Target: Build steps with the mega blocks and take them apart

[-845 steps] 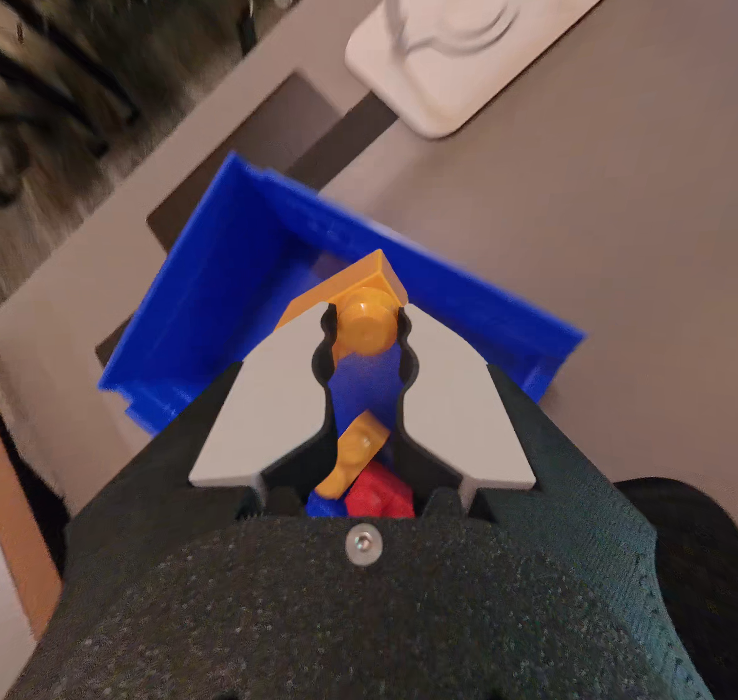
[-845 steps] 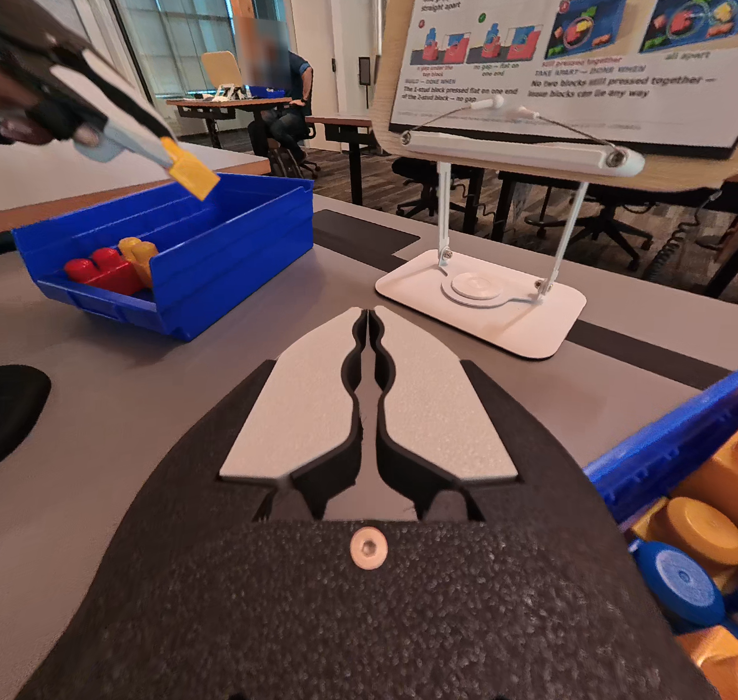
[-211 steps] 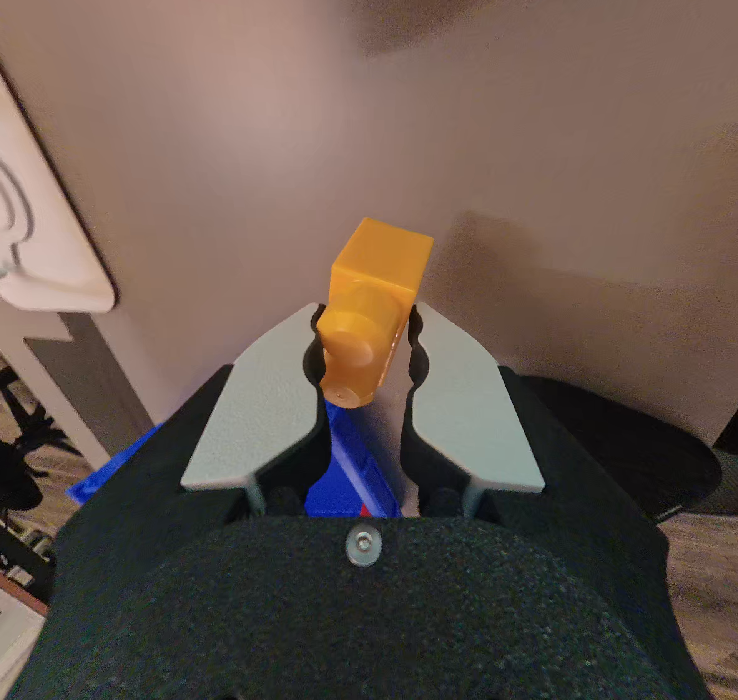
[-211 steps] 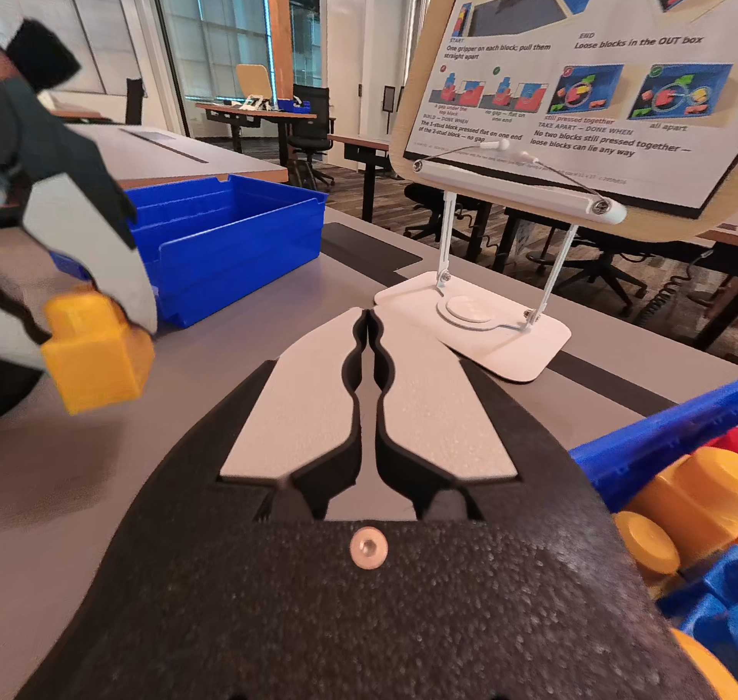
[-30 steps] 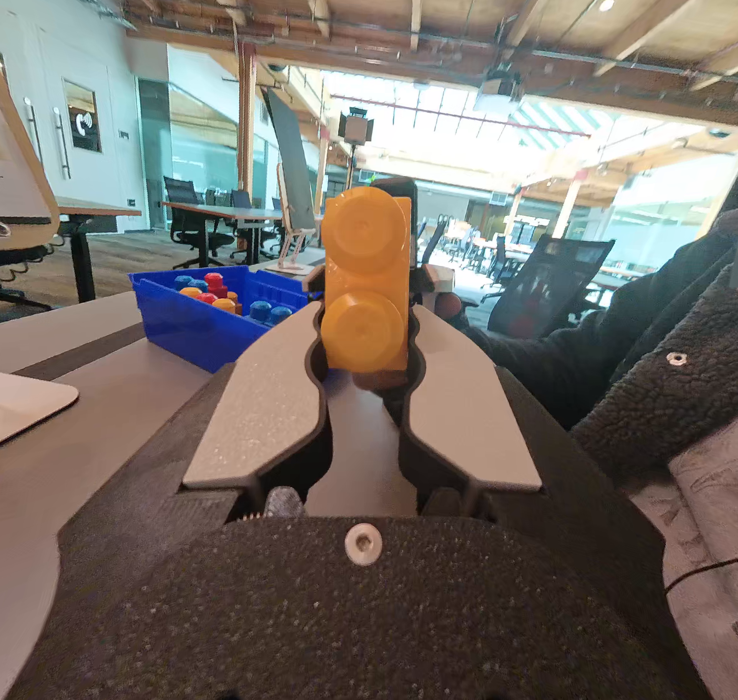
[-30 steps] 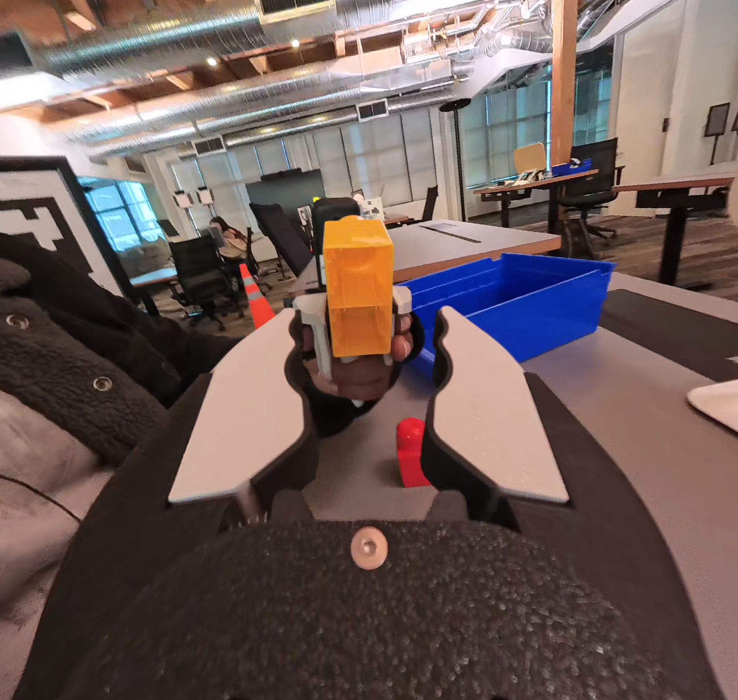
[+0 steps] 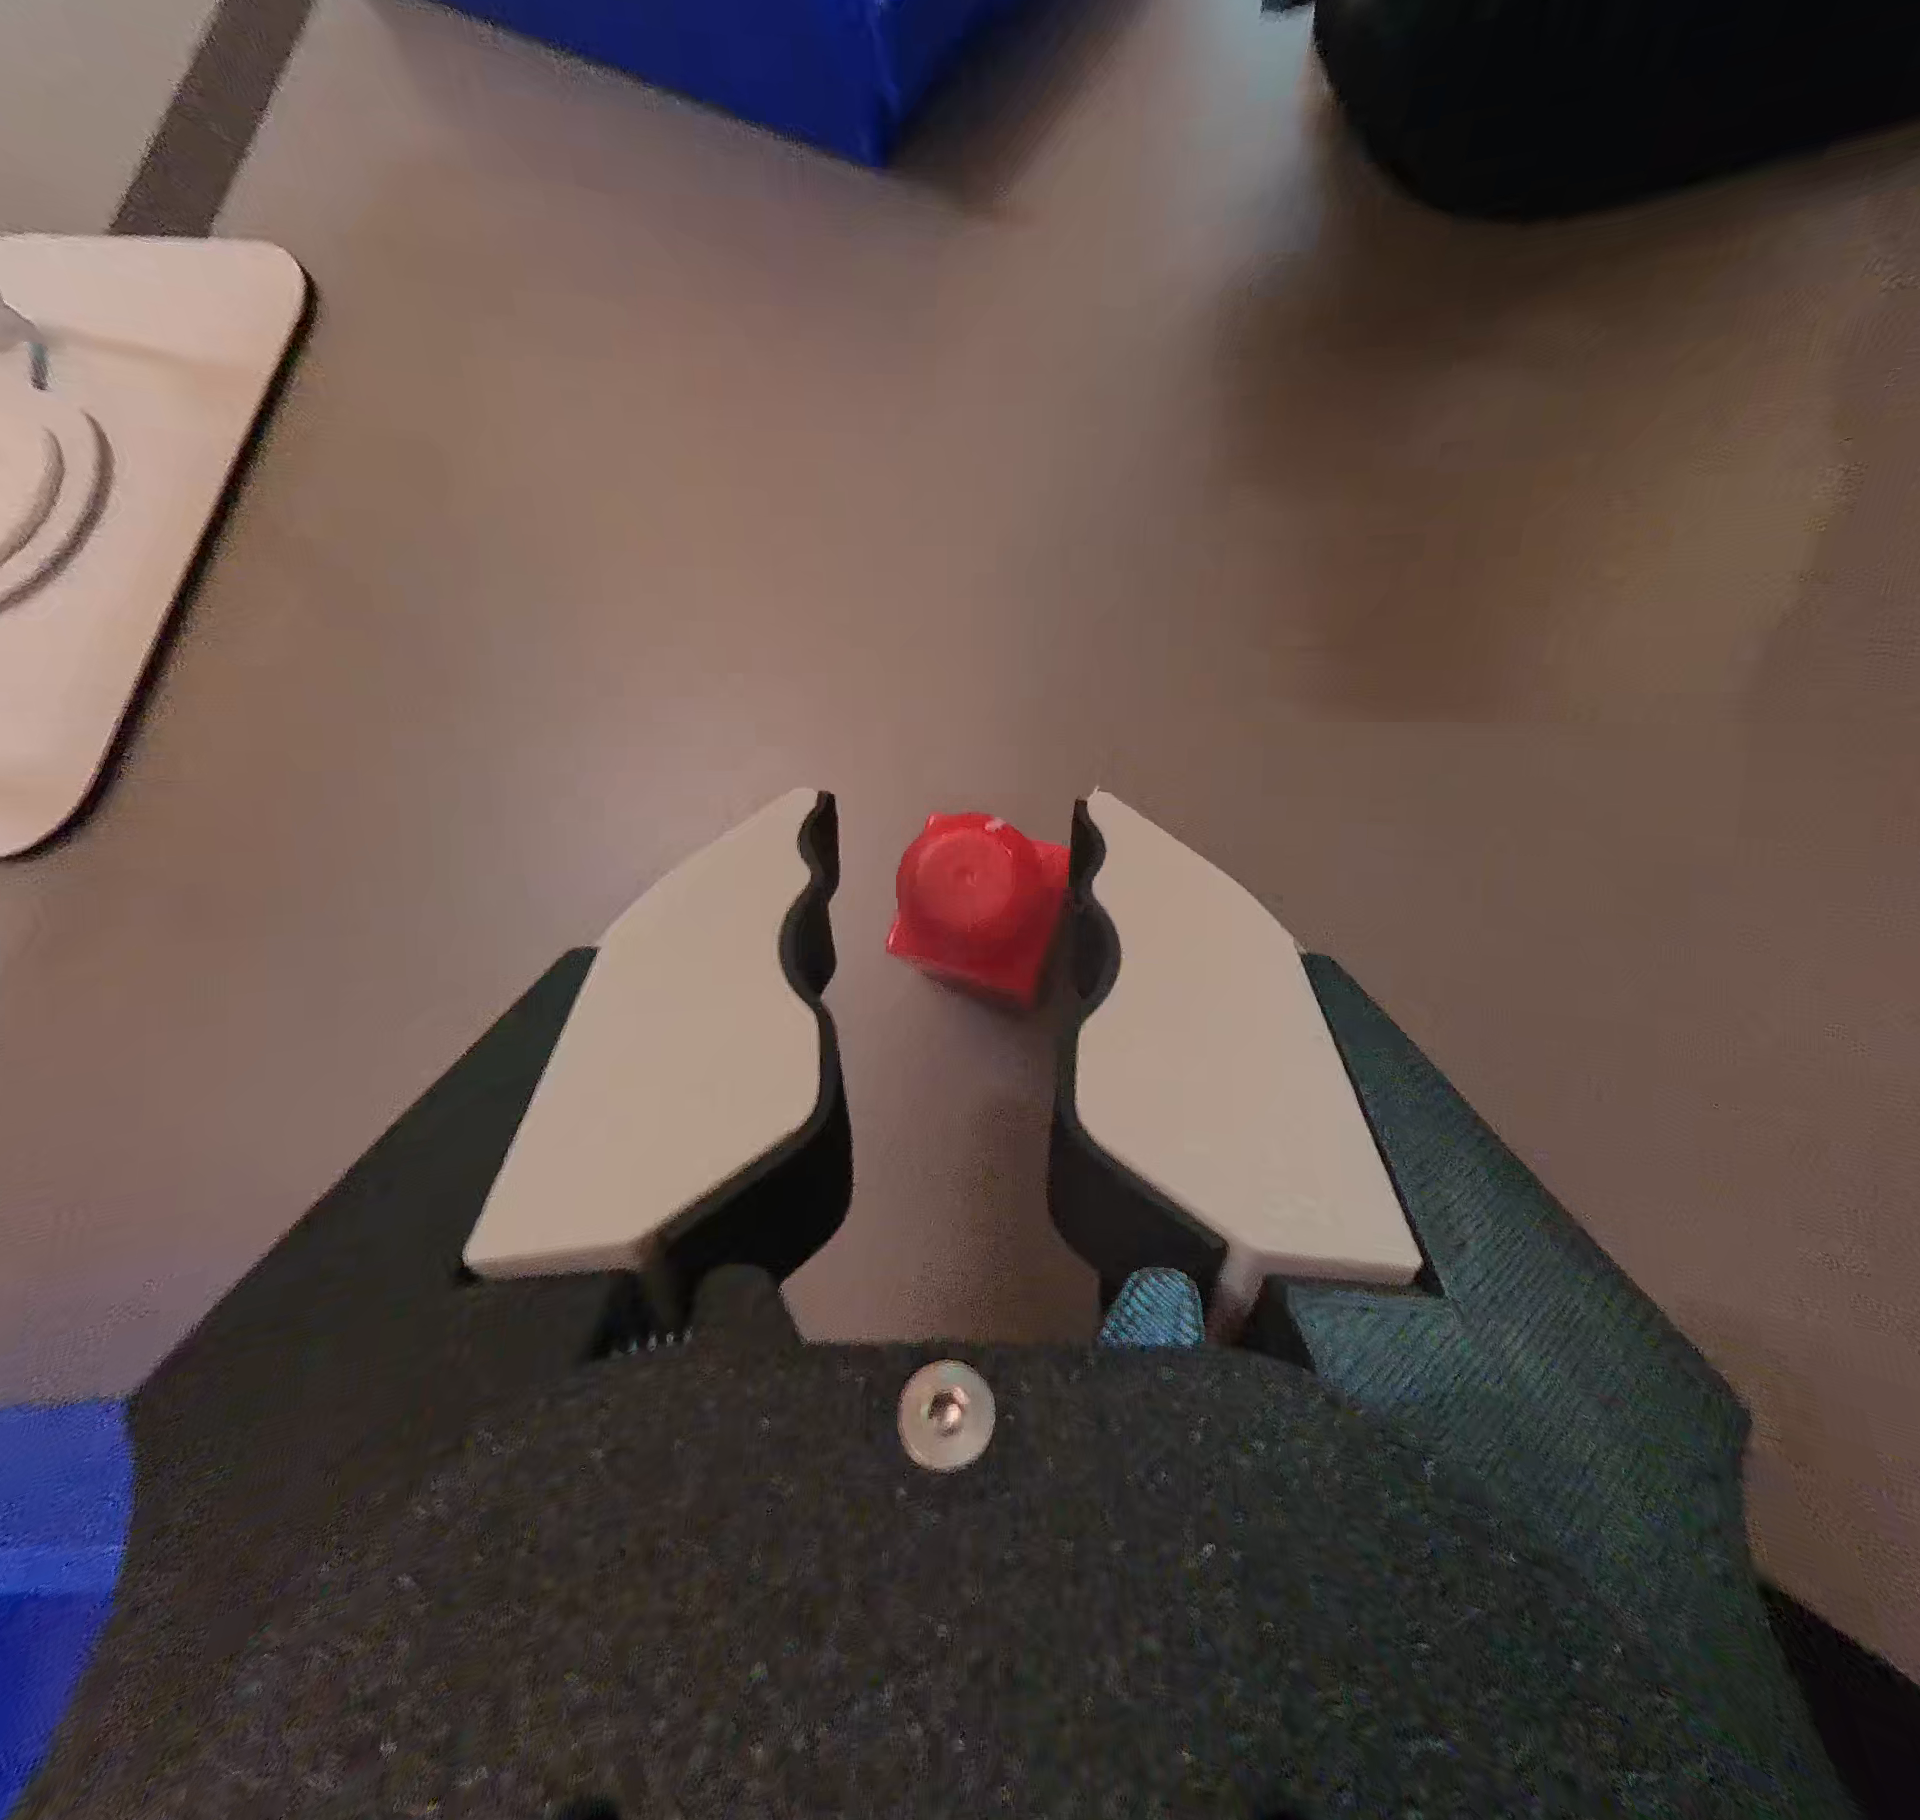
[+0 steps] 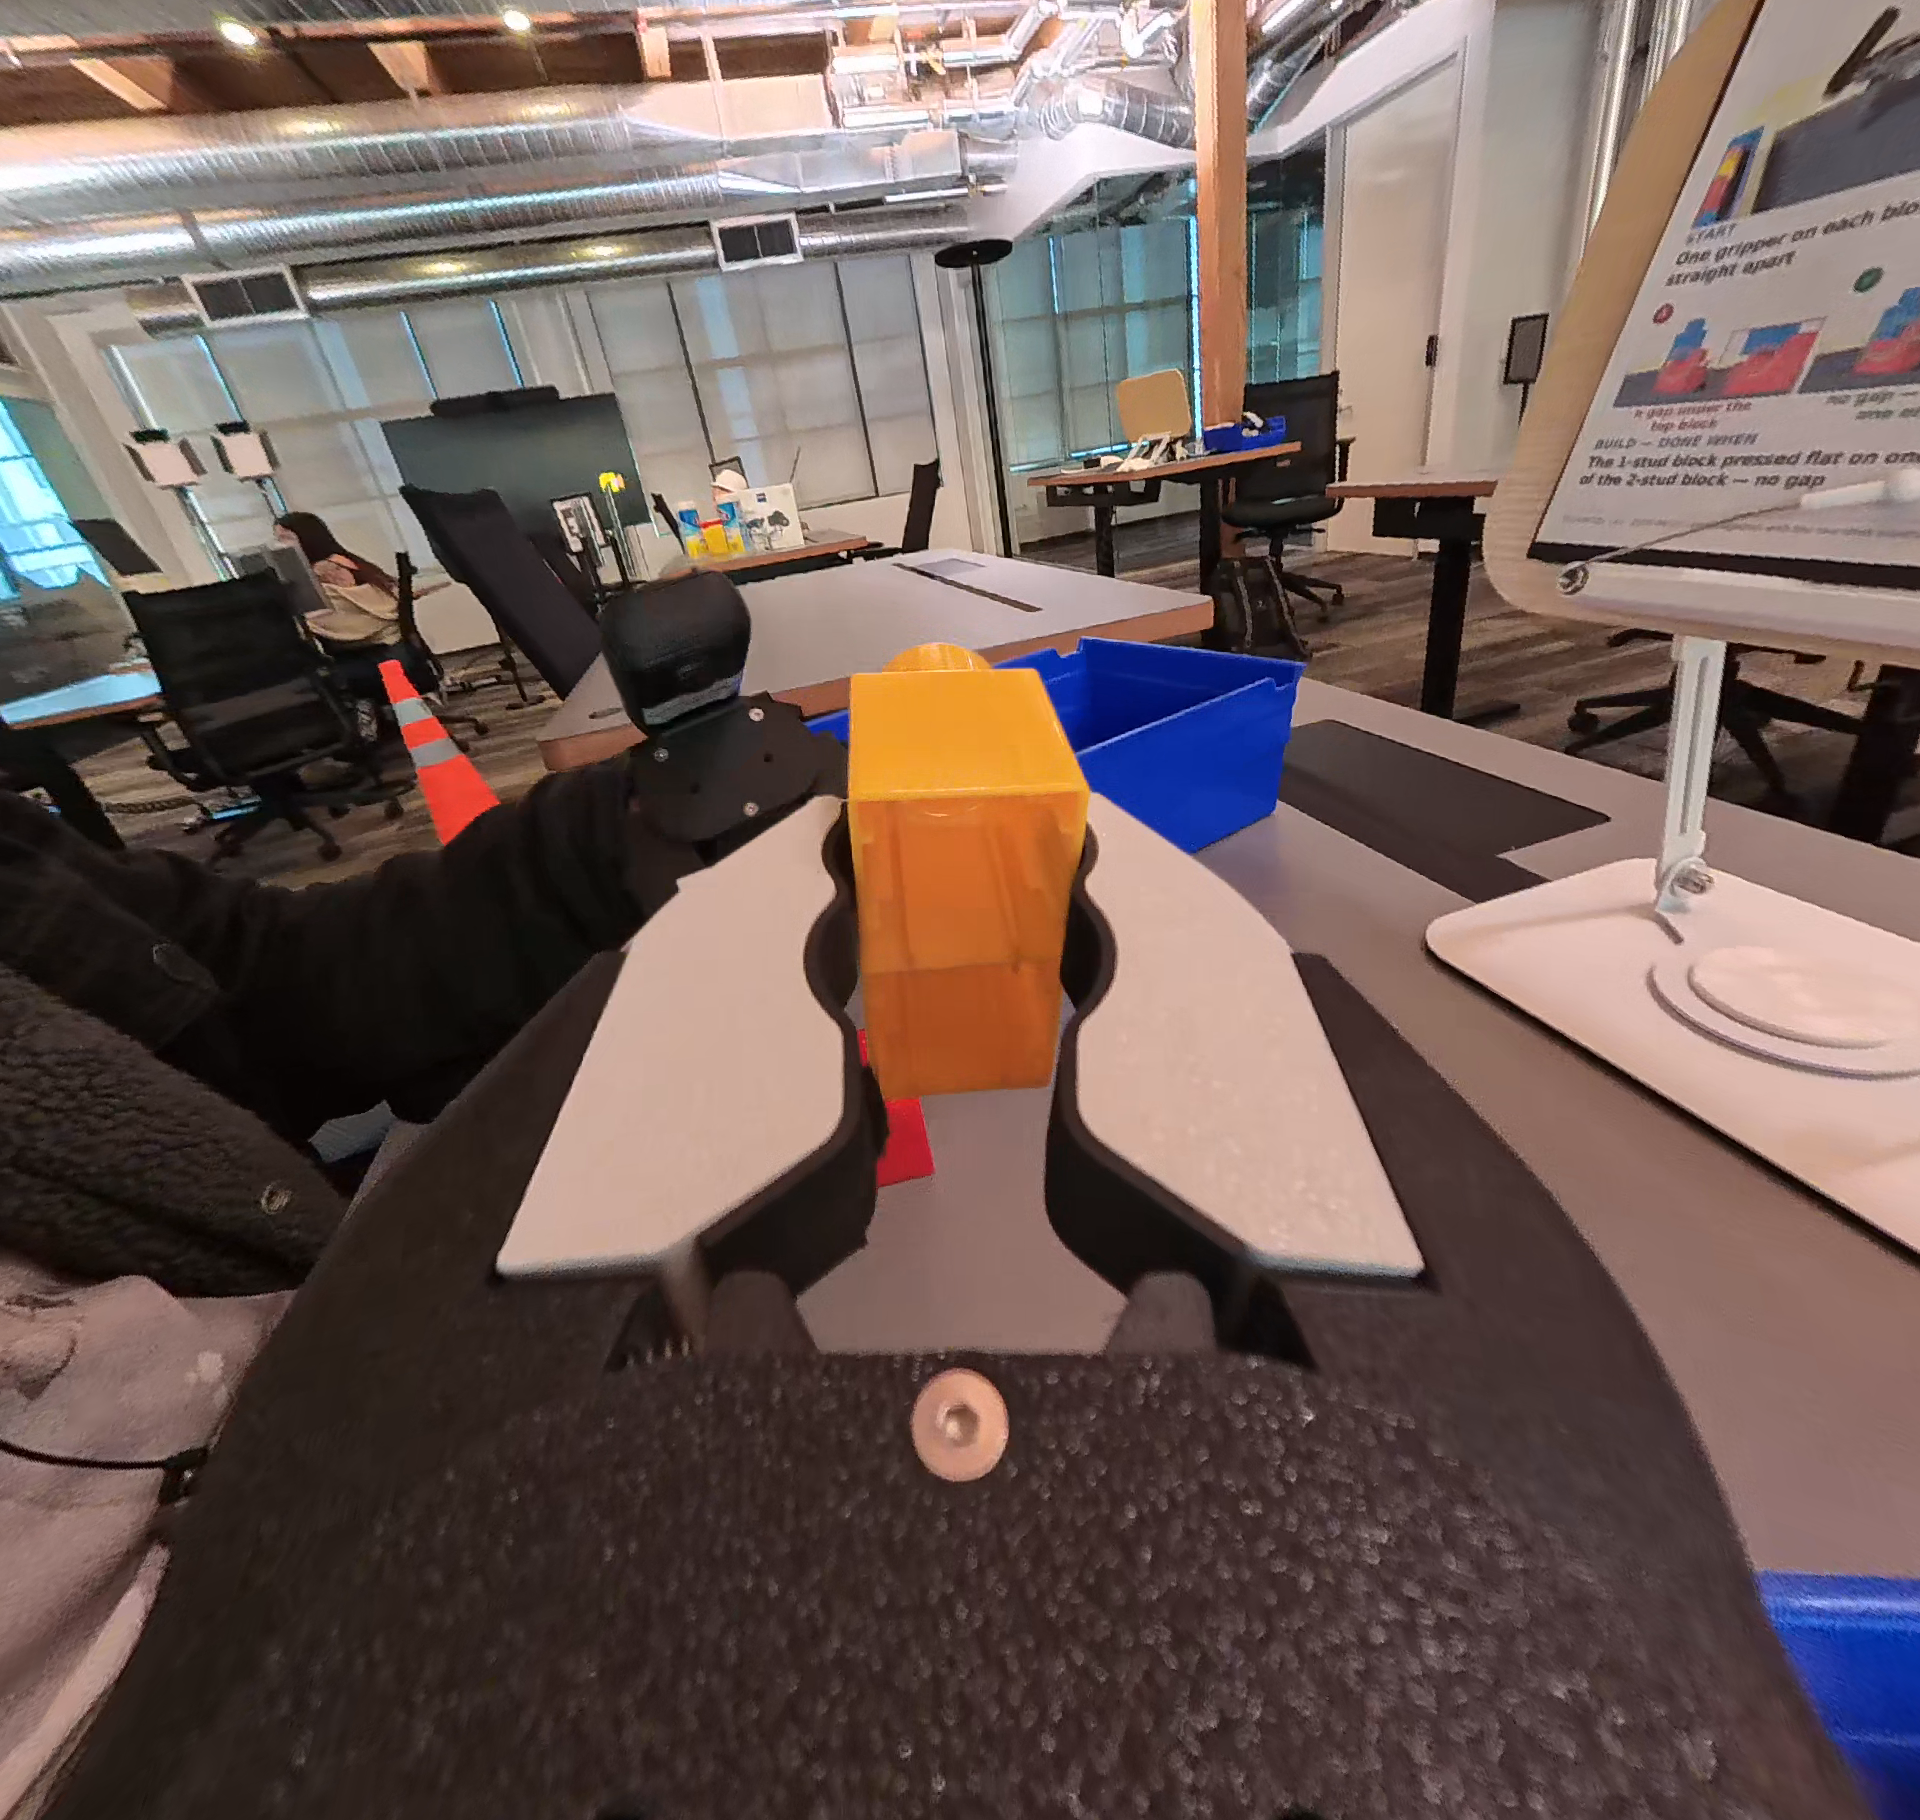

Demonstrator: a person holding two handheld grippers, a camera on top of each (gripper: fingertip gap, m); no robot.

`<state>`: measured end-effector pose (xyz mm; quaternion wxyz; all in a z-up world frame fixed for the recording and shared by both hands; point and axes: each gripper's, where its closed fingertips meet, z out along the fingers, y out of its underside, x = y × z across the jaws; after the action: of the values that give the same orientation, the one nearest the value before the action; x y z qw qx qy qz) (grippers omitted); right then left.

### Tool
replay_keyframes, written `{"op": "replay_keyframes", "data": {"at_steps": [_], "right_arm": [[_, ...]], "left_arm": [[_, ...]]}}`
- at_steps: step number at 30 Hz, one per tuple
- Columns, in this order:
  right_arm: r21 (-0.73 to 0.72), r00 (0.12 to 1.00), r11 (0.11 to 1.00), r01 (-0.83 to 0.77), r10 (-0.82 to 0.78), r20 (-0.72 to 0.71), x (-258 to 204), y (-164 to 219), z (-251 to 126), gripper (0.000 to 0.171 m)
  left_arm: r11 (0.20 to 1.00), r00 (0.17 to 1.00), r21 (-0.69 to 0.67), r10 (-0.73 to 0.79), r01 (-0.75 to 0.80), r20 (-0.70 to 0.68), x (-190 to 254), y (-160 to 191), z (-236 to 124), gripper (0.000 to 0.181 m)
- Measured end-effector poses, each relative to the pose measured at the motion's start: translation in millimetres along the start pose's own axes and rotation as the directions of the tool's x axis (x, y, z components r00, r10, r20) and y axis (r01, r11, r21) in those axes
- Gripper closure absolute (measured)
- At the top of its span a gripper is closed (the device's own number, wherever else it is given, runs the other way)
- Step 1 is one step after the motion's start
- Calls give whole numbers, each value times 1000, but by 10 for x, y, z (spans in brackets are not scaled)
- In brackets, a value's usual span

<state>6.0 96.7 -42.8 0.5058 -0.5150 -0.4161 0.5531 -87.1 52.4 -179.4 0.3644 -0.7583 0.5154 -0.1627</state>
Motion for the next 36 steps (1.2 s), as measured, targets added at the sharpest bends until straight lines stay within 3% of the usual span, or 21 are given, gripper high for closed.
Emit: {"op": "replay_keyframes", "data": {"at_steps": [6, 16, 18, 20, 23, 26, 29, 32, 36], "right_arm": [[-34, 1000, 999, 0, 0, 11, -14, 83, 43, 135], [-78, 999, 997, -12, 15, 37, -45, 198, 101, 135], [-92, 999, 996, -12, 16, 42, -51, 238, 118, 135], [-106, 999, 994, -12, 17, 44, -50, 275, 129, 135], [-114, 999, 993, -13, 18, 44, -46, 296, 130, 135], [-111, 999, 994, -13, 18, 42, -41, 287, 121, 135], [-98, 999, 995, -8, 12, 39, -35, 259, 107, 135], [-72, 999, 997, -5, 9, 47, -46, 214, 91, 135], [-41, 997, 999, -3, 6, 76, -93, 169, 79, 135]], "left_arm": [[974, 996, -213, 83, -78, 16, 39, 271, 68, 132], [913, 985, -371, 171, -171, -33, 54, 441, 224, 124], [896, 981, -401, 188, -189, -42, 22, 476, 252, 127], [899, 980, -391, 187, -197, -64, 37, 461, 274, 141], [907, 979, -369, 182, -204, -94, 83, 456, 259, 143], [967, 987, -206, 141, -153, -73, 45, 223, 206, 143], [990, 998, 128, 65, -64, -7, -84, -283, -7, 143], [908, 998, 414, -63, 54, 7, -223, -676, -329, 143], [737, 970, 633, -214, 236, -112, -323, -918, -627, 144]]}}
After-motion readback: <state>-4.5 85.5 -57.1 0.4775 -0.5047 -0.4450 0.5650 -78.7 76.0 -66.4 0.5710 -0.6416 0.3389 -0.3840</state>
